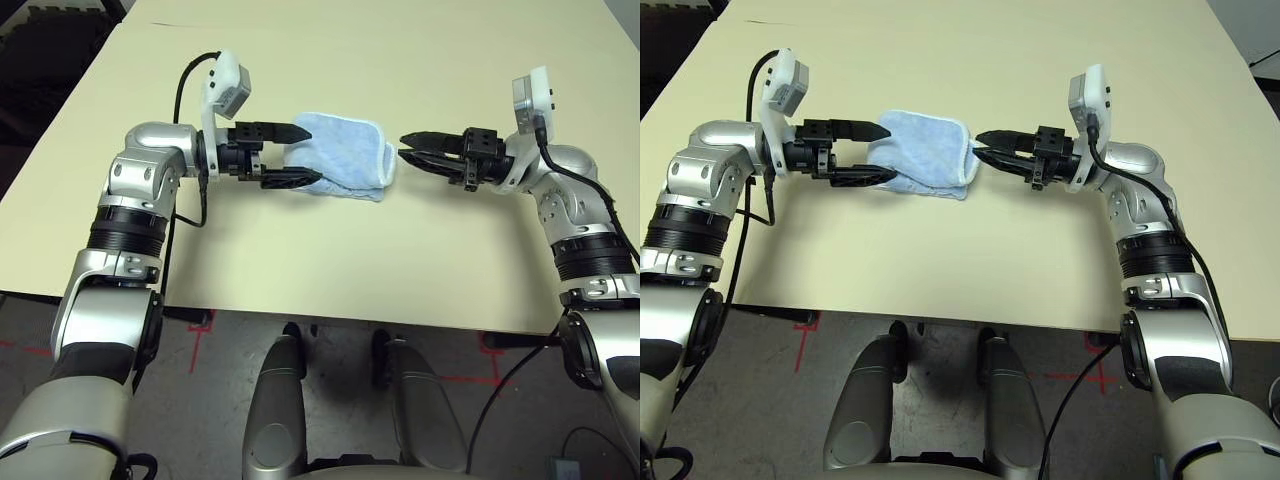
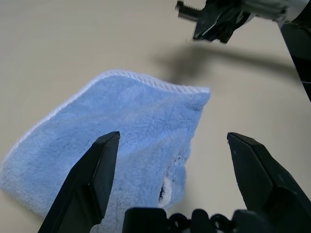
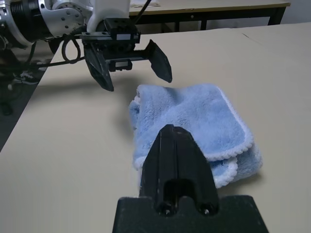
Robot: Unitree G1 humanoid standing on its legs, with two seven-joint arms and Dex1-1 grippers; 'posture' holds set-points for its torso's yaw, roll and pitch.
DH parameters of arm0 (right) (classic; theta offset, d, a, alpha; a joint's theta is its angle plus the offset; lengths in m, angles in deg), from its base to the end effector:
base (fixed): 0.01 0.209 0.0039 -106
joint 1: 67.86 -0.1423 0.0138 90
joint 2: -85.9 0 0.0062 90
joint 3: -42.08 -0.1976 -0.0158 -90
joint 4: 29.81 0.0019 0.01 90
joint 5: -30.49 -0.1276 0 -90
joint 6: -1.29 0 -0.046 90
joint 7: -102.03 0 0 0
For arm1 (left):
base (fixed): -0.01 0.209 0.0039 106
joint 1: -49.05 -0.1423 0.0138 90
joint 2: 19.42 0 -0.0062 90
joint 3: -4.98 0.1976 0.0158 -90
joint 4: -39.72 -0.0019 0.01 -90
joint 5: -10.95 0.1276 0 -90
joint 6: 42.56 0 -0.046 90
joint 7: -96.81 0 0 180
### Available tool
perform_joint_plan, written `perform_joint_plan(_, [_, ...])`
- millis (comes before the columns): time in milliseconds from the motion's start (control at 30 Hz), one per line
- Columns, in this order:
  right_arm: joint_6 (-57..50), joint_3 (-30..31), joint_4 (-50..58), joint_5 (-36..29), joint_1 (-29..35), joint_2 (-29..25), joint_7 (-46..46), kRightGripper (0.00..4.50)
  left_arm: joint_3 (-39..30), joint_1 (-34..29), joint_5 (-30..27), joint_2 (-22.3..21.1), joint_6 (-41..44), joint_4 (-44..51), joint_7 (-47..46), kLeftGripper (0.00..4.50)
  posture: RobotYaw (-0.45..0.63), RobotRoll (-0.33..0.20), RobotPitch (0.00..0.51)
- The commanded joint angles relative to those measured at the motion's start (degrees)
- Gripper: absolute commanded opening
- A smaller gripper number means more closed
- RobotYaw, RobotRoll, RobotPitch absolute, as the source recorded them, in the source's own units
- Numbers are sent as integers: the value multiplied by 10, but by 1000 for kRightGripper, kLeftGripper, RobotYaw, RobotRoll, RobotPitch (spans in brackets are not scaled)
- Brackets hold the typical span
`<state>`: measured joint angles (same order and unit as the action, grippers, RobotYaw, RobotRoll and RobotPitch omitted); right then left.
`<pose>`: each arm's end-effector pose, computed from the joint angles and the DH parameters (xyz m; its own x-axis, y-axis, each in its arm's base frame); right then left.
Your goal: Fold the towel and set it aside.
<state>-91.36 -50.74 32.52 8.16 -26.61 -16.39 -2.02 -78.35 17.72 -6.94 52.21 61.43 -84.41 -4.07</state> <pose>0.3319 -0.2295 0.2021 0.2709 0.9604 0.0654 -0.8957 0.2764 -0.3482 0.3471 0.2303 0.2351 0.2686 -0.9390 -0.2149 0.9467 0.2161 0.2391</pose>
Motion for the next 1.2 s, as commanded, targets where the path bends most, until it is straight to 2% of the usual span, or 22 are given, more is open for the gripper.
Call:
perform_joint_plan(33, [-3,2,15,-1,12,-6,4,46,-3,12,16,1,-28,-19,15,4500,4,0,271])
perform_joint_plan(300, [-6,1,24,-1,18,-6,1,46,-5,17,28,-2,-80,-52,42,4500,6,0,275])
perform_joint_plan(367, [-6,2,25,-1,19,-6,1,0,-7,15,27,-2,-94,-57,53,4122,6,0,275])
perform_joint_plan(467, [-6,2,25,-1,18,-5,1,0,-11,14,26,-1,-101,-61,60,3201,11,0,278])
perform_joint_plan(733, [-7,2,26,-2,13,-1,0,0,-21,11,26,-1,-125,-63,85,69,20,0,281])
perform_joint_plan(1000, [-12,1,27,-7,0,2,-1,0,-26,21,25,-3,-119,-63,95,26,24,0,283])
perform_joint_plan(1200, [-21,-2,27,-17,-27,30,-24,0,-35,61,23,14,-131,-90,81,26,20,0,280])
